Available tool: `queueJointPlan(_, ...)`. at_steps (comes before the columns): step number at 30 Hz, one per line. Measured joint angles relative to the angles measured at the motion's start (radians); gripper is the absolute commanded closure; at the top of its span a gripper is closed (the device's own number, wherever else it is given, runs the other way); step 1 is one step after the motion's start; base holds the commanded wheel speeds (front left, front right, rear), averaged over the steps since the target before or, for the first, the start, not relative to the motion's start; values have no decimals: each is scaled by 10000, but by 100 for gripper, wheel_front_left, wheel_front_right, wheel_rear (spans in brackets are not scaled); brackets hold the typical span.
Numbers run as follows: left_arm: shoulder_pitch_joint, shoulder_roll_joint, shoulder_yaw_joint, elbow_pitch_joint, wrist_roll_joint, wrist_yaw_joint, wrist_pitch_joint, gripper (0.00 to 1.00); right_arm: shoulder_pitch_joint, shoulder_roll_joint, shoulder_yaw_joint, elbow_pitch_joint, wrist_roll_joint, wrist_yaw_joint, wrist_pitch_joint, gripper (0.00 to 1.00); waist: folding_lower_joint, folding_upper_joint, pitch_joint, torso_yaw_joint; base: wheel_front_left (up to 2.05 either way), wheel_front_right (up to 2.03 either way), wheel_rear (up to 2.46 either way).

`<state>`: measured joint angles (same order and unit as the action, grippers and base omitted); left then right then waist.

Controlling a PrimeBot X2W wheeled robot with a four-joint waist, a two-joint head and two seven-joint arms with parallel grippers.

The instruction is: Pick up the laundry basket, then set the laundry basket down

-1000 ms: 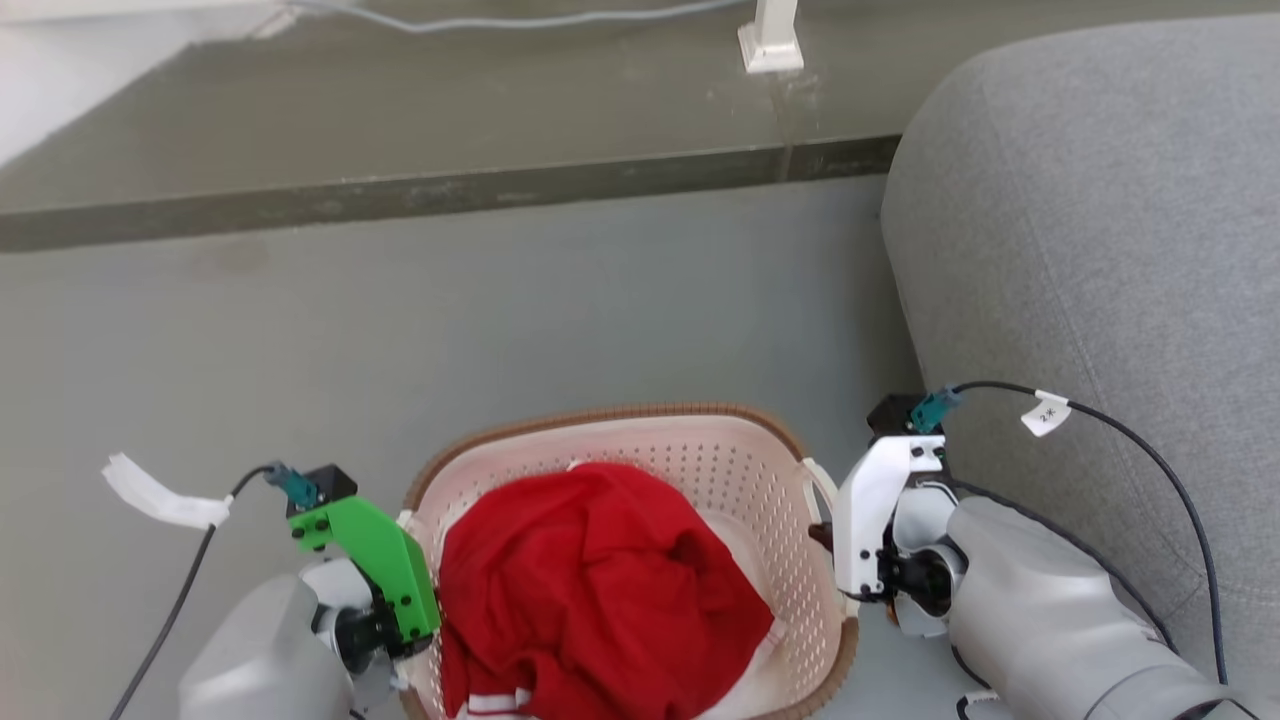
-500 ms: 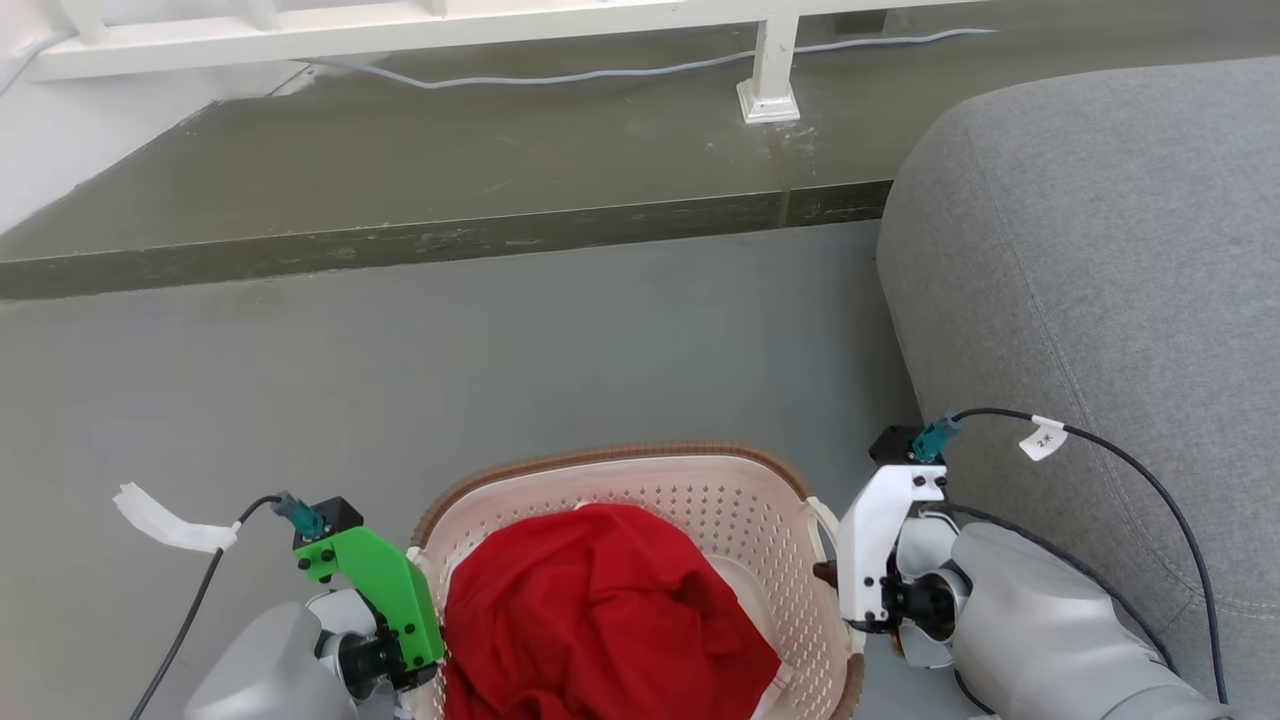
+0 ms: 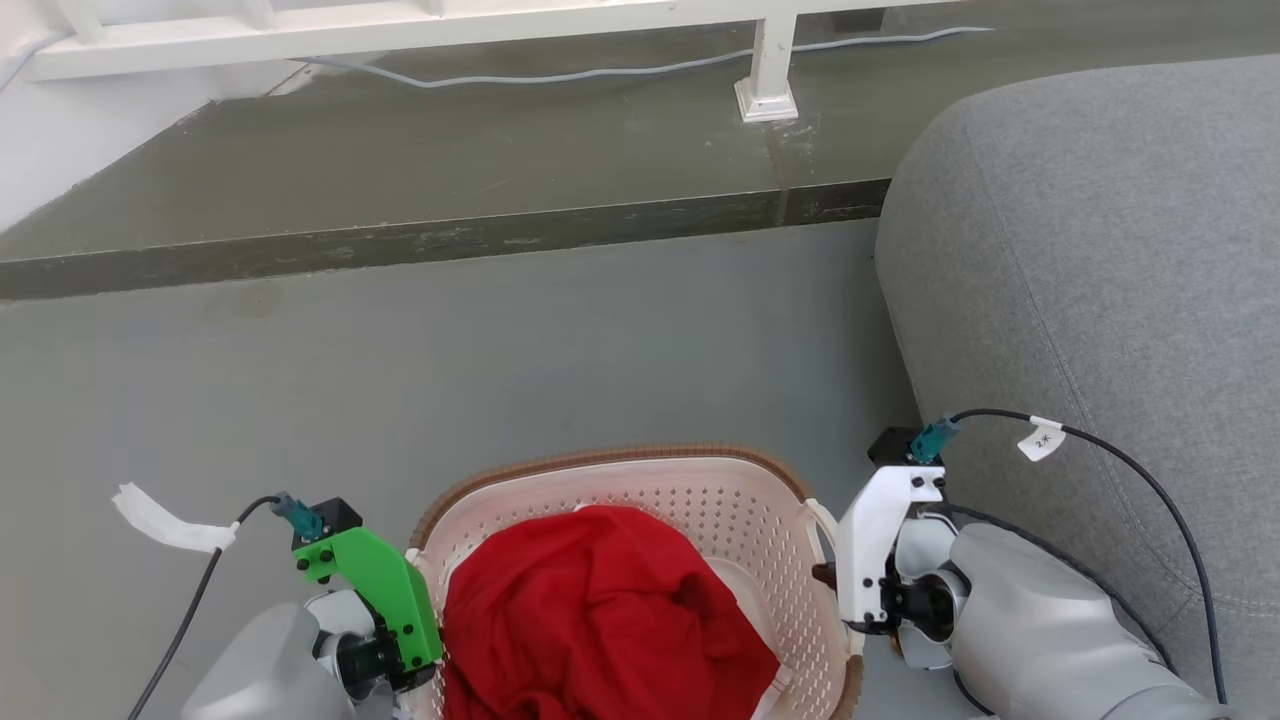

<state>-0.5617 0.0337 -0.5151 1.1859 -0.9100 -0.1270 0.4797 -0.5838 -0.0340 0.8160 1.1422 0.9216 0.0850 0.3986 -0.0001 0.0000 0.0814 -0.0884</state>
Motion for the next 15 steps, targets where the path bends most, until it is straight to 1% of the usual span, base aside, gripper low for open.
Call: queueJointPlan(15, 0, 90, -88, -88, -19, 0, -10, 100, -10, -4, 73, -117, 127, -73, -17, 100, 0, 0, 113, -42, 0, 0, 0)
